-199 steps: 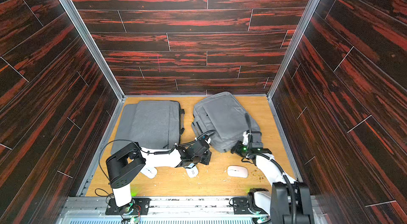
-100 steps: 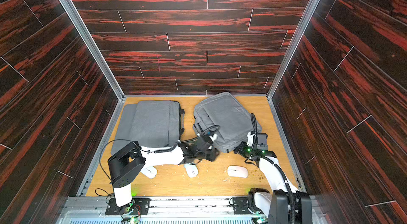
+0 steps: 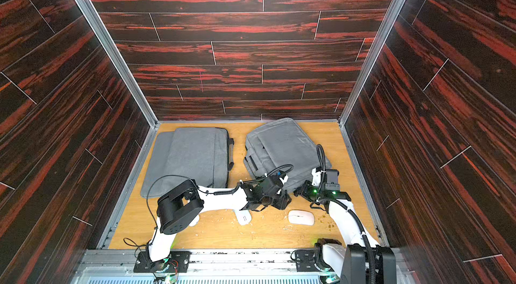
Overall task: Put the mouse into the laptop bag
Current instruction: Unzip the zipper on the zippered laptop bag.
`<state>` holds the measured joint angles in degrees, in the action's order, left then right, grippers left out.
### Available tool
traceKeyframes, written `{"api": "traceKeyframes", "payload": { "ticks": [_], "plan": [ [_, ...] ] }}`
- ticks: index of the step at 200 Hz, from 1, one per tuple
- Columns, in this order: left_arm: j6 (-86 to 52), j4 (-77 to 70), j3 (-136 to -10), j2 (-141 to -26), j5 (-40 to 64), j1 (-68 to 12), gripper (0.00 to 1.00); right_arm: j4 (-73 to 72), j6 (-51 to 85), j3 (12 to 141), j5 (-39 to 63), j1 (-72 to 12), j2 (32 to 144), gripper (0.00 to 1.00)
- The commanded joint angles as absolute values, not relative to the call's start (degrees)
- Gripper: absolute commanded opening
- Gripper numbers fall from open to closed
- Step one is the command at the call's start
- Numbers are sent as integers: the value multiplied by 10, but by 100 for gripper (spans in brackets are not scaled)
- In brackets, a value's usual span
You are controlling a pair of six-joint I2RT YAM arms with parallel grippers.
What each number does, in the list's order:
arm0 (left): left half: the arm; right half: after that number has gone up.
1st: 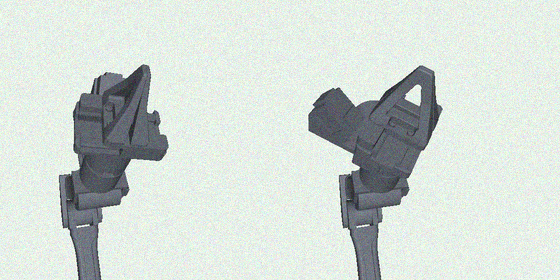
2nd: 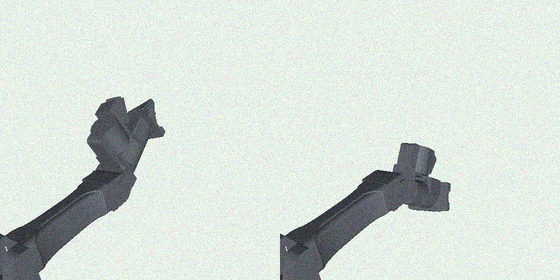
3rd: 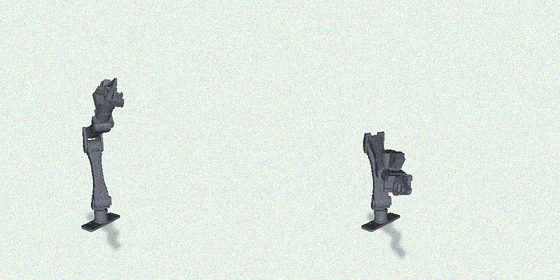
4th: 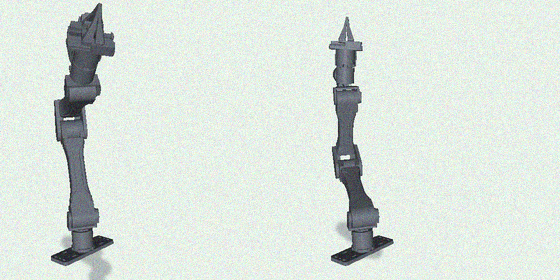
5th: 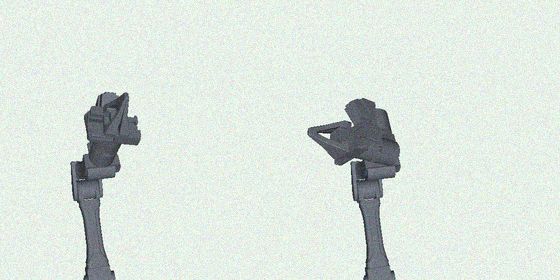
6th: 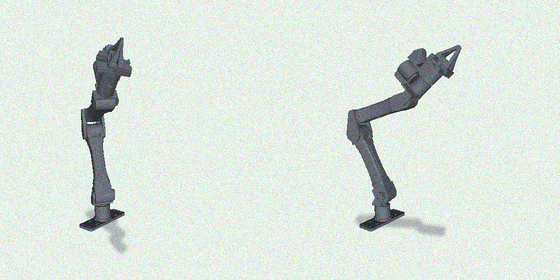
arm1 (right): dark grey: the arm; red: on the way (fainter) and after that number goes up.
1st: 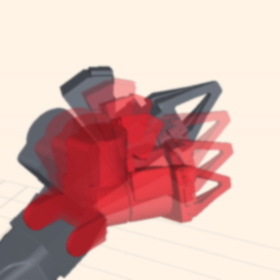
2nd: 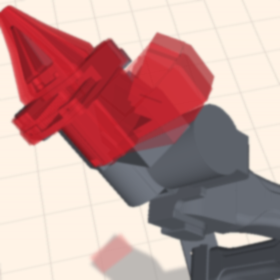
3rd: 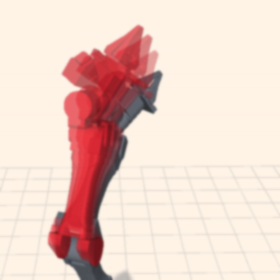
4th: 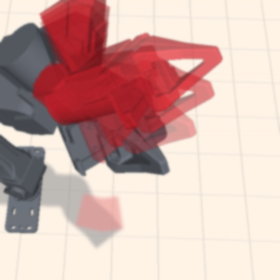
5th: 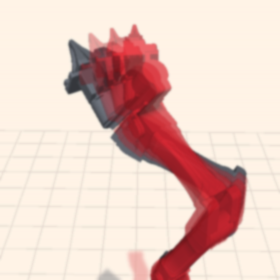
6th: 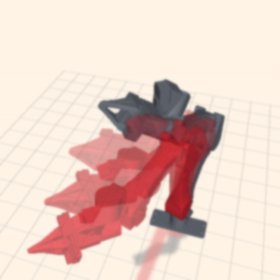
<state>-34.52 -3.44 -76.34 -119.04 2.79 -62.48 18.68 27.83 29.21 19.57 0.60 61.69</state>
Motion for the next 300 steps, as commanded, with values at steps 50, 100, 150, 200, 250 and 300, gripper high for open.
{"api": "traceKeyframes", "payload": {
  "ticks": [50,100,150,200,250,300],
  "plan": [
    [-335,-31,-826,-1228,11,-618,60,202,281,313,225,2,588,0],
    [-340,-35,-851,-1246,2,-614,53,198,291,306,242,1,581,0],
    [-352,-33,-861,-1235,-8,-604,26,181,308,281,257,-11,579,0],
    [-355,-21,-820,-1196,-24,-603,0,196,287,293,218,-11,593,0],
    [-371,-28,-709,-1135,-39,-595,0,184,265,314,193,28,632,0],
    [-390,-51,-637,-1120,-42,-583,0,178,254,329,223,91,653,0]
  ]
}}
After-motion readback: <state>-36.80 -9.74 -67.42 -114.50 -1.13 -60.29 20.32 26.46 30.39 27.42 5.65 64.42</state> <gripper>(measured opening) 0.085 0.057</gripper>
